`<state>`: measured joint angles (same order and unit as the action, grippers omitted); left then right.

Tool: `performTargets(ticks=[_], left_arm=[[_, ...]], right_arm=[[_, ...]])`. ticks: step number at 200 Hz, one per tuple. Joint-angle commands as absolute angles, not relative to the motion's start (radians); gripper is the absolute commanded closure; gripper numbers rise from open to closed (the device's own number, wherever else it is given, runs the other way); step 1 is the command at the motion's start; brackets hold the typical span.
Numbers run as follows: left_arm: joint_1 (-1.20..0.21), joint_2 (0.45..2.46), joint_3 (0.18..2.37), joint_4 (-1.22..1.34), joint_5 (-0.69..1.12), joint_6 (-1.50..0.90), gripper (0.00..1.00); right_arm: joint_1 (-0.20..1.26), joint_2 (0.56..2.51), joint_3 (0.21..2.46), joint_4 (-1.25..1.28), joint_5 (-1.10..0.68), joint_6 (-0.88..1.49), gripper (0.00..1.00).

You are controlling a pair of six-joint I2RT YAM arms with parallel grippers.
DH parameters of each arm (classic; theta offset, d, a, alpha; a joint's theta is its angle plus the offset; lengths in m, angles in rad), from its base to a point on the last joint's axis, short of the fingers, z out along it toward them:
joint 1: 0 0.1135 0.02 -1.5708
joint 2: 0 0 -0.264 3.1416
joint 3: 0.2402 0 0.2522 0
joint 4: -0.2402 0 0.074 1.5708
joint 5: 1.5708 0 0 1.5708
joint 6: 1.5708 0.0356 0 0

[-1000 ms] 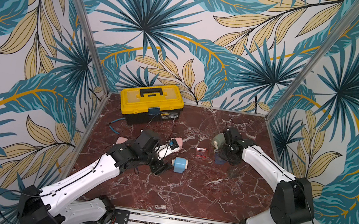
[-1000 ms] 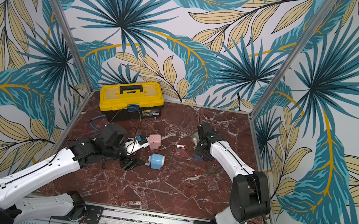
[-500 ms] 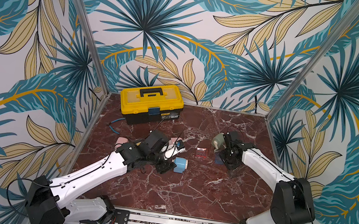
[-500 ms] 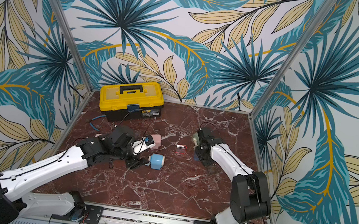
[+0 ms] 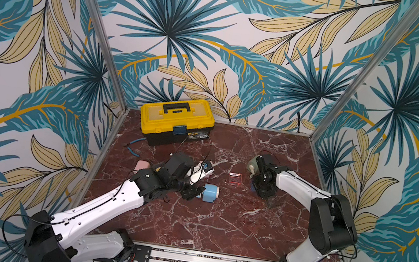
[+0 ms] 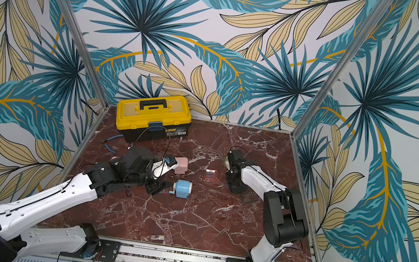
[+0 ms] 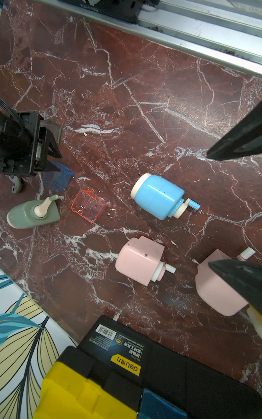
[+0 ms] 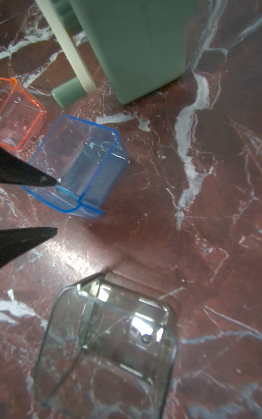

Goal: Put the tray back into the pencil sharpener
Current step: Pick up the container from the center of the board, then place the container at the center of the board.

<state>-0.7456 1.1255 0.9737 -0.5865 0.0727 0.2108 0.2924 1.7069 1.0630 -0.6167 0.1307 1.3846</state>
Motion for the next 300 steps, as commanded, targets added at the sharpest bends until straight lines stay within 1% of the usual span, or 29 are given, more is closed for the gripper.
performTargets(ticks=[1, 39, 69, 101, 127, 150, 166, 186, 218, 236, 283, 300], left_arm=[[-0.747, 1.096, 0.961, -0.558, 0.057, 0.203, 0.29], [-0.749, 1.068, 0.945, -0.556, 0.040, 0.202, 0.29], [-0.748, 1.045, 0.934, -0.555, 0.032, 0.191, 0.29], [-0.749, 1.025, 0.925, -0.555, 0.016, 0.189, 0.29], [-0.748, 1.020, 0.920, -0.552, -0.001, 0.183, 0.28], [-0.747, 1.033, 0.918, -0.545, -0.003, 0.184, 0.27], [-0.748, 1.053, 0.920, -0.537, -0.002, 0.183, 0.27], [-0.747, 1.082, 0.928, -0.528, -0.007, 0.171, 0.26], [-0.741, 1.127, 0.937, -0.519, 0.021, 0.172, 0.25], [-0.739, 1.140, 0.937, -0.514, 0.035, 0.187, 0.25], [-0.724, 1.145, 0.916, -0.511, 0.087, 0.244, 0.24], [-0.713, 1.147, 0.910, -0.511, 0.110, 0.251, 0.24]], right_arm=[[0.290, 1.726, 1.067, -0.604, 0.122, 1.408, 0.76], [0.289, 1.737, 1.073, -0.609, 0.124, 1.413, 0.86], [0.290, 1.703, 1.048, -0.613, 0.143, 1.427, 0.91], [0.290, 1.619, 1.021, -0.637, 0.173, 1.393, 0.95], [0.297, 1.522, 0.988, -0.695, 0.202, 1.292, 1.00], [0.352, 1.440, 0.967, -0.757, 0.232, 1.145, 1.00], [0.420, 1.413, 0.962, -0.814, 0.260, 1.039, 1.00], [0.521, 1.405, 0.949, -0.866, 0.297, 0.929, 1.00], [0.631, 1.441, 0.913, -0.841, 0.245, 0.807, 1.00], [0.654, 1.494, 0.923, -0.833, 0.241, 0.748, 1.00], [0.657, 1.618, 0.949, -0.780, 0.207, 0.651, 1.00], [0.657, 1.638, 0.955, -0.772, 0.202, 0.638, 0.94]])
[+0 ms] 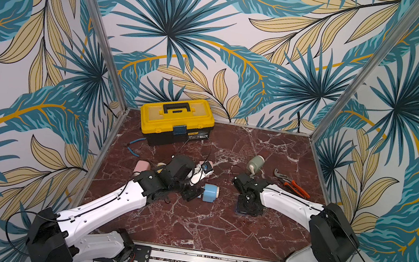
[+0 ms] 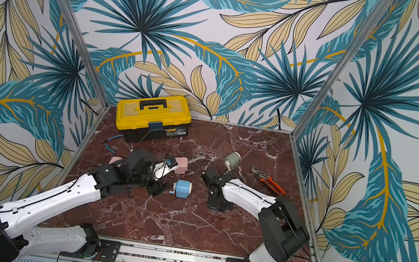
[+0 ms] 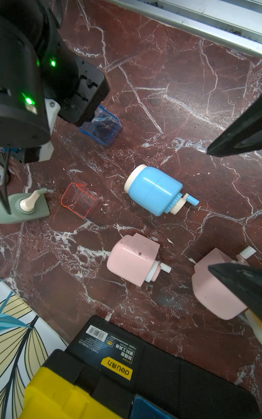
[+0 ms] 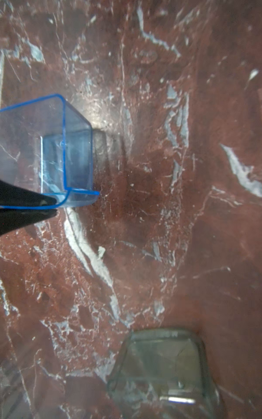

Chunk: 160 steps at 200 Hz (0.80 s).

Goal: Put the tray back into the pencil sharpener
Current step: Place the container at the center of the board.

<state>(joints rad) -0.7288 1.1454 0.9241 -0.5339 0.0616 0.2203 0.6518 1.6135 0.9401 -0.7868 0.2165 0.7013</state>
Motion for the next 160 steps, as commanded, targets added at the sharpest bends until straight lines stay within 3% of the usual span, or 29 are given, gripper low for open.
performTargets(ticks=[1, 71, 160], left_arm=[[-0.712, 1.148, 0.910, -0.511, 0.112, 0.252, 0.24], [-0.705, 1.236, 0.930, -0.511, 0.209, 0.350, 0.21], [-0.703, 1.457, 1.052, -0.512, 0.213, 0.564, 0.13]], right_arm=[[0.657, 1.638, 0.955, -0.771, 0.201, 0.638, 0.94], [0.658, 1.478, 0.907, -0.765, 0.219, 0.682, 0.60], [0.656, 1.071, 0.679, -0.740, 0.289, 0.832, 0.53]])
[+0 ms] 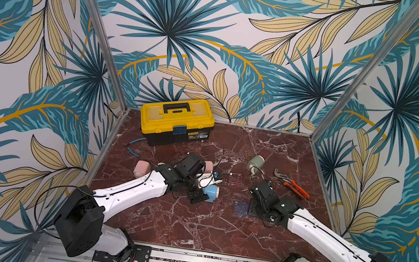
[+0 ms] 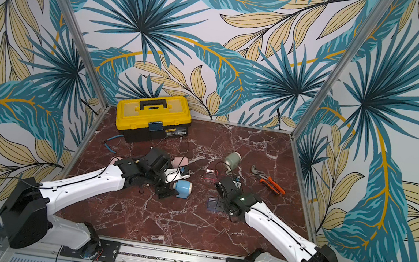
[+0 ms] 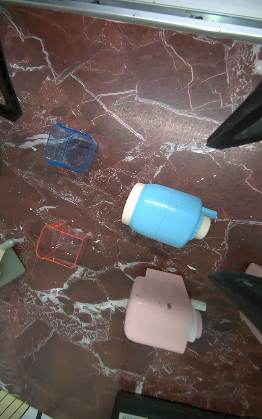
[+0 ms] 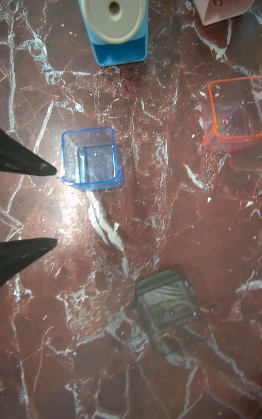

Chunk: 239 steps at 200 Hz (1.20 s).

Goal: Put the tray back into the pencil sharpener
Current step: Place the container at the center of the board, then pick up the pencil sharpener from the center of the board.

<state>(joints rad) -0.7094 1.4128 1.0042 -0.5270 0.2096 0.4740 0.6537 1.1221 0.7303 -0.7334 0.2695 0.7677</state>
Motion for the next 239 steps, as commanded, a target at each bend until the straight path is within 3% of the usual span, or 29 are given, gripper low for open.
performTargets(ticks=[1, 114, 171, 239], left_arm=[[-0.703, 1.460, 1.054, -0.512, 0.211, 0.566, 0.13], [-0.672, 1.658, 1.109, -0.530, 0.310, 0.651, 0.13], [-0.674, 1.713, 1.132, -0.537, 0.347, 0.699, 0.23], [-0.684, 1.735, 1.134, -0.541, 0.373, 0.722, 0.43]], right_arm=[[0.655, 1.068, 0.678, -0.740, 0.289, 0.833, 0.53], [0.656, 1.017, 0.634, -0.713, 0.258, 0.872, 0.53], [0.655, 1.049, 0.640, -0.697, 0.236, 0.876, 0.53], [0.657, 1.097, 0.644, -0.642, 0.198, 0.885, 0.53]])
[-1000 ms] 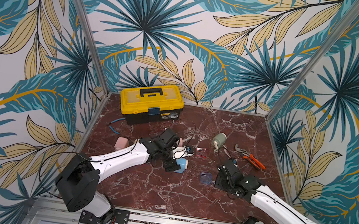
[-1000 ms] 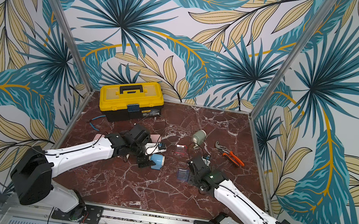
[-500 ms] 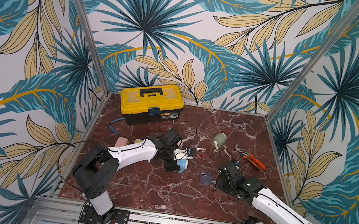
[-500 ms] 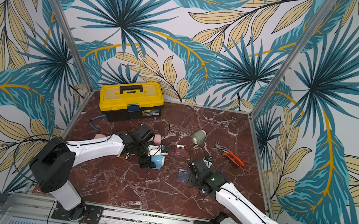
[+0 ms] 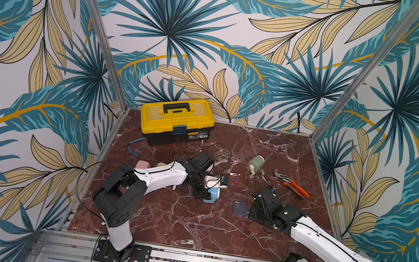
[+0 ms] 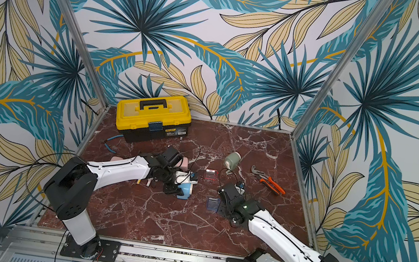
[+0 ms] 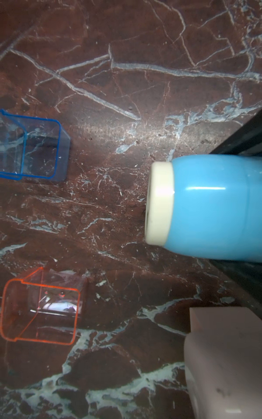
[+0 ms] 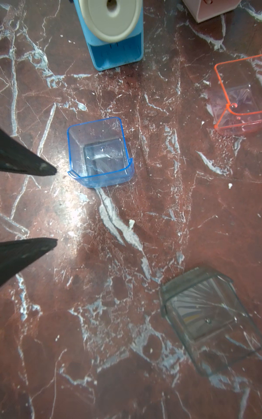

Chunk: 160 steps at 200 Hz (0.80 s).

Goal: Put the tray back into the pencil sharpener
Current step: Pick up the pencil sharpener from the center of the board.

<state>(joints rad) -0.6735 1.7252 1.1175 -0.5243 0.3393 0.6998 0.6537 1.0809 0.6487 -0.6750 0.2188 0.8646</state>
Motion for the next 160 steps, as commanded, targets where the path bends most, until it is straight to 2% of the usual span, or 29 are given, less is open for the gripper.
performTargets(ticks=[1, 80, 126, 160], left_arm=[[-0.684, 1.735, 1.134, -0.541, 0.373, 0.722, 0.43], [-0.756, 1.710, 1.158, -0.540, 0.404, 0.663, 0.53], [-0.779, 1.737, 1.190, -0.508, 0.424, 0.624, 0.53], [-0.797, 1.744, 1.190, -0.462, 0.418, 0.600, 0.53]], right_arm=[[0.656, 1.098, 0.643, -0.642, 0.198, 0.885, 0.53], [0.621, 1.123, 0.639, -0.554, 0.141, 0.857, 0.54], [0.546, 1.162, 0.616, -0.482, 0.052, 0.832, 0.54], [0.498, 1.197, 0.593, -0.411, -0.022, 0.822, 0.59]])
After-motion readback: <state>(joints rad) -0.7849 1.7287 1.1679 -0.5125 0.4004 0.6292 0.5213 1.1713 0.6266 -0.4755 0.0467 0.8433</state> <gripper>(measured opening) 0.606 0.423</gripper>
